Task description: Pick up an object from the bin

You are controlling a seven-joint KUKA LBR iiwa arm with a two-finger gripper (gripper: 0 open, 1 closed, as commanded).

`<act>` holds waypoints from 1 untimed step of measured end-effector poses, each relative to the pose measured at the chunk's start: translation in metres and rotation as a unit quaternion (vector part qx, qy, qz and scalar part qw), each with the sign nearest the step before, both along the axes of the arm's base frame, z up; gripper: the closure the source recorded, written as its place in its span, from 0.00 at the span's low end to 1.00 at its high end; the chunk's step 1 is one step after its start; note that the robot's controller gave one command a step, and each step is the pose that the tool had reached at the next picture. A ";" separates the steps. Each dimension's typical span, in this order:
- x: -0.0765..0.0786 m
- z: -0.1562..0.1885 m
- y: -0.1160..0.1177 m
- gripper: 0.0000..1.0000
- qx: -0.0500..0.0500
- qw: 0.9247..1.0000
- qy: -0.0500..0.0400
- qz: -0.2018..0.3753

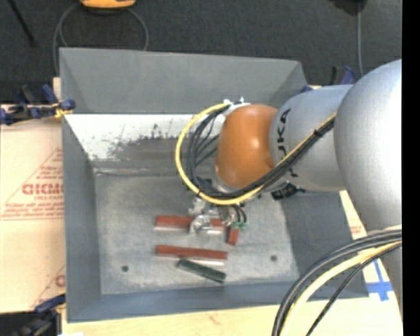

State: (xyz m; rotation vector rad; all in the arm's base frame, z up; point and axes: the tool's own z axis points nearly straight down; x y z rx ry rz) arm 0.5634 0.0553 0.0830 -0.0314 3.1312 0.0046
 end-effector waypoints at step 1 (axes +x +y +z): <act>-0.006 0.105 0.001 1.00 -0.001 1.000 0.004 -0.021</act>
Offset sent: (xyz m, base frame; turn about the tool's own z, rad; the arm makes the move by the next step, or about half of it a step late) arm 0.0000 0.0000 0.0000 0.0000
